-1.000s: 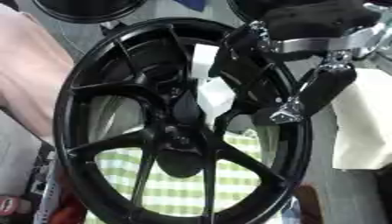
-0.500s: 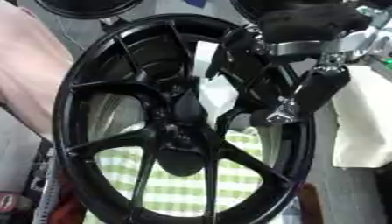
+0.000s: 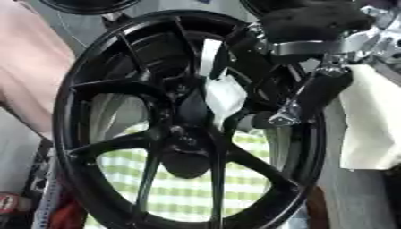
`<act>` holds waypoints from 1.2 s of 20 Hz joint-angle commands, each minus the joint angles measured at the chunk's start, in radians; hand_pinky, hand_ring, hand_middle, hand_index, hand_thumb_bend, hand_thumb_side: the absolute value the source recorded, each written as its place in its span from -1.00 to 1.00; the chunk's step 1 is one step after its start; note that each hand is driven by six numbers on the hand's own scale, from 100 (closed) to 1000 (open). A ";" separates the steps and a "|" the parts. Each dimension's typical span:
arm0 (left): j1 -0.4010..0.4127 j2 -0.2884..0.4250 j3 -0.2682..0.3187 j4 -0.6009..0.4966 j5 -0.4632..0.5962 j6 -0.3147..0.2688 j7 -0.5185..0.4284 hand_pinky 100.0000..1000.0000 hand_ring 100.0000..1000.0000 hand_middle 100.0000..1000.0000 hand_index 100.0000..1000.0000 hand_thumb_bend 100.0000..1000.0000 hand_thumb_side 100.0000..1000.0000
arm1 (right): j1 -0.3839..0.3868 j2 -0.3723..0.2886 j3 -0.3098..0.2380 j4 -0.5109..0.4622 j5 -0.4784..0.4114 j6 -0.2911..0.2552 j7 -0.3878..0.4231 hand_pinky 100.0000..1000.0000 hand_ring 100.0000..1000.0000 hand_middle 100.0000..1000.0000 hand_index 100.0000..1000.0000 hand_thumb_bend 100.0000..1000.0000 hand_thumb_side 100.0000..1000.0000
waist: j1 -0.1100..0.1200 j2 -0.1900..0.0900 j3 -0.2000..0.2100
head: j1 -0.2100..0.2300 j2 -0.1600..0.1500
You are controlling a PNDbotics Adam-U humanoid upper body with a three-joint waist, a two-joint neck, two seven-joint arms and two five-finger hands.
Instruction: Pull the pin out of the wheel hub.
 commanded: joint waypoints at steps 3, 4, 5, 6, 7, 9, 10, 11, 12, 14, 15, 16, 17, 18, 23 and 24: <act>-0.011 0.014 0.002 -0.017 -0.007 0.001 -0.004 0.65 0.23 0.19 0.63 -1.00 0.54 | -0.015 -0.017 -0.011 -0.012 -0.017 0.025 -0.013 0.67 0.62 0.55 0.63 -0.22 -0.83 | 0.002 -0.011 0.001 | 0.006 -0.009; -0.012 0.014 0.002 -0.017 -0.007 0.002 -0.004 0.65 0.23 0.19 0.63 -1.00 0.55 | -0.015 -0.017 -0.011 -0.012 -0.017 0.027 -0.014 0.67 0.62 0.55 0.63 -0.22 -0.83 | 0.002 -0.010 0.001 | 0.006 -0.010; -0.012 0.014 0.002 -0.017 -0.008 0.002 -0.005 0.65 0.23 0.19 0.63 -1.00 0.55 | -0.015 -0.017 -0.010 -0.012 -0.017 0.029 -0.014 0.66 0.62 0.55 0.63 -0.22 -0.83 | 0.001 -0.008 0.001 | 0.006 -0.010; -0.013 0.013 0.001 -0.017 -0.008 0.002 -0.005 0.65 0.23 0.19 0.63 -1.00 0.55 | -0.015 -0.017 -0.009 -0.012 -0.017 0.031 -0.013 0.67 0.62 0.55 0.63 -0.22 -0.84 | 0.000 -0.007 0.001 | 0.007 -0.011; -0.013 0.013 0.001 -0.017 -0.008 0.002 -0.006 0.65 0.23 0.19 0.63 -1.00 0.55 | -0.016 -0.017 -0.008 -0.012 -0.016 0.033 -0.012 0.66 0.62 0.54 0.62 -0.22 -0.84 | -0.001 -0.006 0.001 | 0.007 -0.011; -0.014 0.013 0.001 -0.017 -0.009 0.002 -0.006 0.65 0.23 0.19 0.63 -1.00 0.55 | -0.016 -0.017 -0.006 -0.012 -0.016 0.036 -0.009 0.66 0.62 0.53 0.61 -0.23 -0.83 | -0.002 -0.004 0.003 | 0.007 -0.012; -0.014 0.013 0.001 -0.017 -0.010 0.002 -0.007 0.65 0.23 0.19 0.63 -1.00 0.55 | -0.016 -0.017 -0.005 -0.012 -0.015 0.038 -0.007 0.66 0.61 0.52 0.61 -0.23 -0.83 | -0.002 -0.003 0.004 | 0.007 -0.012; -0.014 0.013 0.001 -0.017 -0.010 0.001 -0.007 0.65 0.23 0.19 0.63 -1.00 0.56 | -0.015 -0.018 -0.005 -0.012 -0.014 0.042 -0.007 0.64 0.59 0.51 0.60 -0.24 -0.83 | -0.002 -0.001 0.005 | 0.007 -0.012; -0.014 0.012 0.001 -0.017 -0.011 0.001 -0.007 0.65 0.23 0.19 0.63 -1.00 0.56 | -0.015 -0.018 -0.005 -0.012 -0.012 0.045 -0.006 0.63 0.58 0.50 0.60 -0.24 -0.83 | -0.003 0.000 0.006 | 0.007 -0.012; -0.014 0.011 0.002 -0.017 -0.012 0.001 -0.007 0.65 0.23 0.19 0.63 -1.00 0.56 | -0.014 -0.018 -0.005 -0.012 -0.007 0.052 -0.006 0.63 0.57 0.49 0.59 -0.25 -0.82 | -0.003 0.002 0.007 | 0.007 -0.013; -0.014 0.011 0.001 -0.017 -0.012 0.001 -0.007 0.66 0.23 0.19 0.63 -1.00 0.56 | -0.014 -0.018 -0.005 -0.012 -0.005 0.056 -0.007 0.62 0.56 0.48 0.59 -0.25 -0.82 | -0.003 0.003 0.008 | 0.007 -0.013; -0.014 0.011 0.001 -0.017 -0.012 0.001 -0.008 0.66 0.23 0.19 0.63 -1.00 0.56 | -0.013 -0.018 -0.005 -0.012 -0.003 0.060 -0.008 0.61 0.55 0.48 0.59 -0.26 -0.82 | -0.004 0.004 0.008 | 0.007 -0.014; -0.014 0.010 0.001 -0.017 -0.013 0.001 -0.008 0.66 0.24 0.19 0.63 -1.00 0.56 | -0.013 -0.018 -0.005 -0.012 -0.002 0.062 -0.009 0.60 0.54 0.47 0.59 -0.26 -0.82 | -0.004 0.005 0.009 | 0.007 -0.014; -0.014 0.010 0.001 -0.017 -0.013 0.001 -0.008 0.66 0.24 0.19 0.63 -1.00 0.56 | -0.013 -0.017 -0.006 -0.012 -0.001 0.064 -0.011 0.60 0.52 0.46 0.58 -0.27 -0.82 | -0.004 0.005 0.009 | 0.007 -0.014; -0.016 0.009 0.001 -0.017 -0.014 0.001 -0.010 0.66 0.24 0.20 0.63 -1.00 0.57 | -0.013 -0.018 -0.006 -0.012 0.007 0.068 -0.015 0.56 0.48 0.42 0.57 -0.29 -0.81 | -0.004 0.009 0.009 | 0.008 -0.013; -0.016 0.009 0.001 -0.017 -0.014 0.000 -0.011 0.66 0.24 0.20 0.63 -1.00 0.57 | -0.013 -0.018 -0.005 -0.012 0.009 0.070 -0.015 0.55 0.46 0.42 0.56 -0.30 -0.81 | -0.004 0.009 0.009 | 0.008 -0.013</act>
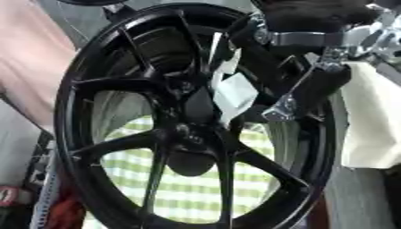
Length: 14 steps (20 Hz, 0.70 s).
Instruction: Pull the pin out of the wheel hub.
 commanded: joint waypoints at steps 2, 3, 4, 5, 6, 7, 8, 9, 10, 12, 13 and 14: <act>-0.010 0.009 0.001 -0.017 -0.002 -0.002 -0.006 0.66 0.24 0.20 0.62 -1.00 0.57 | -0.004 -0.021 -0.003 0.000 0.017 0.011 0.001 0.54 0.45 0.41 0.56 -0.31 -0.81 | 0.005 -0.010 0.001 | 0.003 -0.011; -0.010 0.009 0.001 -0.017 -0.002 -0.002 -0.007 0.66 0.24 0.20 0.62 -1.00 0.57 | -0.004 -0.021 -0.003 0.000 0.019 0.013 0.000 0.54 0.45 0.41 0.56 -0.32 -0.81 | 0.005 -0.009 0.001 | 0.004 -0.010; -0.010 0.009 0.001 -0.017 -0.002 -0.002 -0.008 0.66 0.24 0.20 0.62 -1.00 0.57 | -0.004 -0.020 -0.004 0.000 0.020 0.013 -0.002 0.54 0.44 0.40 0.55 -0.32 -0.81 | 0.005 -0.009 0.001 | 0.004 -0.009; -0.010 0.008 0.001 -0.017 -0.002 -0.002 -0.008 0.66 0.24 0.20 0.62 -1.00 0.57 | -0.005 -0.020 -0.005 0.000 0.021 0.013 -0.003 0.53 0.44 0.40 0.55 -0.33 -0.81 | 0.005 -0.009 0.001 | 0.005 -0.009; -0.010 0.008 0.001 -0.017 -0.002 -0.002 -0.009 0.66 0.24 0.20 0.62 -1.00 0.58 | -0.006 -0.019 -0.006 0.000 0.023 0.013 -0.005 0.52 0.41 0.38 0.55 -0.33 -0.81 | 0.005 -0.008 0.000 | 0.005 -0.009; -0.010 0.008 0.000 -0.017 -0.002 -0.002 -0.010 0.66 0.24 0.20 0.62 -1.00 0.58 | -0.006 -0.019 -0.007 0.000 0.024 0.012 -0.007 0.51 0.39 0.36 0.54 -0.34 -0.81 | 0.005 -0.008 0.000 | 0.006 -0.009; -0.010 0.008 0.000 -0.017 -0.002 -0.002 -0.010 0.66 0.24 0.20 0.62 -1.00 0.58 | -0.007 -0.018 -0.009 0.000 0.026 0.010 -0.010 0.50 0.37 0.35 0.54 -0.34 -0.81 | 0.005 -0.008 0.000 | 0.006 -0.009; -0.010 0.008 0.000 -0.017 -0.002 -0.002 -0.011 0.66 0.24 0.20 0.62 -1.00 0.58 | -0.008 -0.017 -0.011 0.000 0.029 0.009 -0.014 0.48 0.32 0.34 0.54 -0.34 -0.81 | 0.005 -0.008 -0.001 | 0.006 -0.008; -0.010 0.008 0.000 -0.017 -0.002 -0.002 -0.012 0.66 0.24 0.20 0.62 -1.00 0.58 | -0.009 -0.016 -0.014 0.000 0.032 0.007 -0.018 0.44 0.28 0.33 0.54 -0.34 -0.80 | 0.006 -0.008 -0.001 | 0.007 -0.008; -0.010 0.008 0.000 -0.017 -0.002 -0.002 -0.013 0.66 0.24 0.20 0.62 -1.00 0.58 | -0.010 -0.014 -0.019 0.000 0.041 0.004 -0.027 0.43 0.26 0.32 0.53 -0.34 -0.80 | 0.006 -0.009 -0.002 | 0.008 -0.008; -0.010 0.007 0.001 -0.017 -0.001 -0.002 -0.014 0.66 0.24 0.20 0.61 -1.00 0.58 | -0.009 -0.014 -0.020 0.000 0.044 0.002 -0.030 0.43 0.26 0.32 0.53 -0.34 -0.80 | 0.006 -0.009 -0.002 | 0.008 -0.008; -0.010 0.007 0.001 -0.017 -0.001 -0.002 -0.014 0.66 0.24 0.20 0.61 -1.00 0.58 | -0.008 -0.014 -0.020 0.000 0.047 0.000 -0.032 0.43 0.26 0.32 0.53 -0.34 -0.80 | 0.006 -0.009 -0.002 | 0.008 -0.009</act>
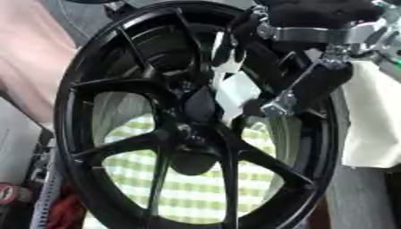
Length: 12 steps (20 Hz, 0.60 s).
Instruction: Pull the pin out of the wheel hub.
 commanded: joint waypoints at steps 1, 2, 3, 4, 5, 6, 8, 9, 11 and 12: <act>-0.009 0.012 0.001 -0.017 0.000 -0.002 -0.006 0.66 0.24 0.20 0.61 -1.00 0.58 | -0.004 -0.018 -0.011 0.000 0.015 -0.003 -0.008 0.44 0.27 0.32 0.52 -0.34 -0.80 | 0.007 -0.014 -0.001 | 0.003 -0.009; -0.009 0.012 0.001 -0.017 0.000 -0.002 -0.006 0.66 0.24 0.20 0.61 -1.00 0.58 | -0.003 -0.018 -0.011 0.000 0.016 -0.004 -0.009 0.43 0.26 0.31 0.52 -0.34 -0.80 | 0.007 -0.014 -0.001 | 0.003 -0.009; -0.009 0.011 0.001 -0.017 0.000 -0.001 -0.007 0.66 0.24 0.20 0.61 -1.00 0.58 | -0.002 -0.018 -0.012 0.000 0.017 -0.004 -0.010 0.42 0.26 0.30 0.52 -0.35 -0.80 | 0.006 -0.013 -0.002 | 0.003 -0.008; -0.009 0.011 0.001 -0.017 0.000 -0.001 -0.007 0.66 0.24 0.20 0.61 -1.00 0.58 | -0.002 -0.018 -0.013 0.000 0.018 -0.004 -0.013 0.42 0.25 0.30 0.51 -0.36 -0.80 | 0.006 -0.013 -0.002 | 0.003 -0.007; -0.009 0.011 0.001 -0.017 0.000 -0.001 -0.008 0.66 0.24 0.20 0.61 -1.00 0.59 | -0.003 -0.017 -0.014 0.000 0.019 -0.005 -0.016 0.42 0.25 0.30 0.51 -0.36 -0.79 | 0.006 -0.013 -0.002 | 0.004 -0.007; -0.009 0.011 0.001 -0.017 0.000 -0.001 -0.008 0.66 0.24 0.20 0.61 -1.00 0.59 | -0.002 -0.017 -0.015 0.000 0.020 -0.007 -0.018 0.42 0.24 0.29 0.51 -0.37 -0.79 | 0.006 -0.013 -0.002 | 0.004 -0.007; -0.009 0.010 0.001 -0.017 0.000 -0.001 -0.009 0.66 0.24 0.20 0.61 -1.00 0.59 | 0.000 -0.018 -0.016 0.000 0.023 -0.009 -0.020 0.42 0.24 0.29 0.50 -0.37 -0.79 | 0.006 -0.012 -0.003 | 0.004 -0.007; -0.009 0.010 0.001 -0.017 0.000 -0.001 -0.010 0.66 0.24 0.20 0.60 -1.00 0.59 | 0.001 -0.018 -0.015 0.000 0.024 -0.010 -0.020 0.41 0.24 0.28 0.49 -0.38 -0.78 | 0.006 -0.012 -0.003 | 0.004 -0.007; -0.009 0.009 0.001 -0.017 0.001 -0.001 -0.010 0.66 0.24 0.20 0.60 -1.00 0.59 | 0.004 -0.019 -0.014 0.000 0.025 -0.010 -0.017 0.40 0.23 0.28 0.48 -0.39 -0.78 | 0.006 -0.012 -0.003 | 0.004 -0.007; -0.009 0.009 0.001 -0.017 0.001 -0.001 -0.010 0.66 0.24 0.20 0.60 -1.00 0.59 | 0.005 -0.019 -0.014 0.000 0.026 -0.010 -0.015 0.39 0.22 0.27 0.47 -0.40 -0.78 | 0.006 -0.011 -0.003 | 0.004 -0.007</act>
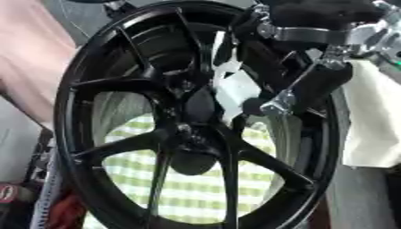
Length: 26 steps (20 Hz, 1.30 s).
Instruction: Pull the pin out of the wheel hub.
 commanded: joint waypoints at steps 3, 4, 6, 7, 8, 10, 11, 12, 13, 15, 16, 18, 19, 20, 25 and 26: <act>-0.010 0.011 0.002 -0.017 0.001 -0.002 -0.003 0.66 0.24 0.20 0.60 -1.00 0.59 | -0.001 -0.023 -0.009 0.000 0.012 0.003 0.008 0.37 0.21 0.25 0.46 -0.42 -0.78 | 0.006 -0.011 -0.001 | 0.001 -0.007; -0.010 0.011 0.002 -0.017 0.002 -0.002 -0.003 0.66 0.24 0.20 0.60 -1.00 0.59 | 0.000 -0.024 -0.009 0.000 0.013 0.004 0.011 0.37 0.21 0.25 0.46 -0.42 -0.77 | 0.006 -0.011 -0.001 | 0.001 -0.007; -0.010 0.010 0.001 -0.017 0.001 -0.002 -0.004 0.66 0.25 0.20 0.60 -1.00 0.60 | 0.001 -0.024 -0.007 0.000 0.012 0.008 0.016 0.36 0.20 0.24 0.45 -0.44 -0.77 | 0.006 -0.009 -0.001 | 0.001 -0.007; -0.010 0.010 0.001 -0.017 0.001 -0.001 -0.004 0.66 0.25 0.21 0.59 -1.00 0.60 | 0.002 -0.024 -0.007 0.000 0.012 0.010 0.019 0.35 0.19 0.24 0.44 -0.45 -0.77 | 0.005 -0.008 -0.001 | 0.001 -0.007; -0.010 0.010 0.001 -0.017 0.001 -0.002 -0.004 0.66 0.25 0.21 0.59 -1.00 0.60 | 0.002 -0.024 -0.006 0.000 0.011 0.012 0.022 0.34 0.18 0.23 0.44 -0.46 -0.77 | 0.005 -0.008 -0.001 | 0.001 -0.006; -0.011 0.010 0.001 -0.017 0.001 -0.002 -0.005 0.66 0.25 0.21 0.59 -1.00 0.60 | 0.003 -0.024 -0.005 0.000 0.011 0.017 0.027 0.32 0.17 0.23 0.44 -0.48 -0.77 | 0.005 -0.007 -0.001 | 0.002 -0.006; -0.011 0.009 0.001 -0.017 0.001 -0.002 -0.005 0.66 0.25 0.21 0.59 -1.00 0.60 | 0.003 -0.024 -0.005 0.000 0.011 0.019 0.029 0.31 0.16 0.22 0.44 -0.48 -0.77 | 0.005 -0.007 -0.001 | 0.002 -0.006; -0.010 0.009 0.001 -0.017 0.000 -0.002 -0.006 0.66 0.25 0.21 0.59 -1.00 0.60 | 0.003 -0.024 -0.006 0.000 0.011 0.020 0.030 0.28 0.14 0.21 0.43 -0.49 -0.77 | 0.005 -0.007 -0.001 | 0.002 -0.006; -0.010 0.009 0.001 -0.017 0.000 -0.002 -0.006 0.66 0.25 0.21 0.59 -1.00 0.60 | 0.002 -0.022 -0.009 0.000 0.012 0.019 0.028 0.28 0.12 0.21 0.43 -0.49 -0.77 | 0.005 -0.007 -0.002 | 0.003 -0.006; -0.010 0.009 0.002 -0.017 0.000 -0.001 -0.007 0.66 0.25 0.21 0.59 -1.00 0.60 | -0.001 -0.018 -0.016 0.000 0.016 0.015 0.021 0.27 0.12 0.20 0.43 -0.14 -0.83 | 0.005 -0.008 -0.004 | 0.004 -0.005; -0.010 0.008 0.001 -0.017 0.000 -0.001 -0.008 0.66 0.25 0.21 0.59 -1.00 0.60 | 0.000 -0.018 -0.017 0.000 0.020 0.013 0.020 0.26 0.11 0.20 0.43 -0.14 -0.83 | 0.005 -0.008 -0.004 | 0.005 -0.006; -0.010 0.008 0.001 -0.017 0.000 0.000 -0.010 0.66 0.25 0.21 0.58 -1.00 0.60 | 0.002 -0.019 -0.017 0.000 0.024 0.012 0.022 0.27 0.12 0.20 0.43 -0.14 -0.83 | 0.004 -0.008 -0.005 | 0.005 -0.007; -0.010 0.008 0.001 -0.017 0.000 0.000 -0.011 0.66 0.25 0.21 0.58 -1.00 0.61 | 0.003 -0.020 -0.016 0.000 0.025 0.012 0.023 0.28 0.12 0.20 0.43 -0.14 -0.83 | 0.004 -0.008 -0.004 | 0.005 -0.008; -0.011 0.008 0.001 -0.017 0.000 0.000 -0.012 0.66 0.25 0.21 0.58 -1.00 0.61 | 0.005 -0.020 -0.015 0.000 0.026 0.013 0.024 0.28 0.13 0.21 0.43 -0.13 -0.83 | 0.004 -0.008 -0.004 | 0.006 -0.008; -0.012 0.007 0.001 -0.017 0.000 -0.002 -0.015 0.67 0.26 0.21 0.58 -1.00 0.61 | 0.007 -0.021 -0.009 0.000 0.027 0.019 0.031 0.30 0.14 0.21 0.43 -0.14 -0.84 | 0.004 -0.006 -0.001 | 0.006 -0.010; -0.012 0.007 0.001 -0.017 0.000 -0.002 -0.016 0.67 0.26 0.21 0.58 -1.00 0.61 | 0.007 -0.021 -0.008 0.000 0.026 0.019 0.032 0.30 0.14 0.21 0.43 -0.14 -0.84 | 0.004 -0.006 -0.001 | 0.006 -0.010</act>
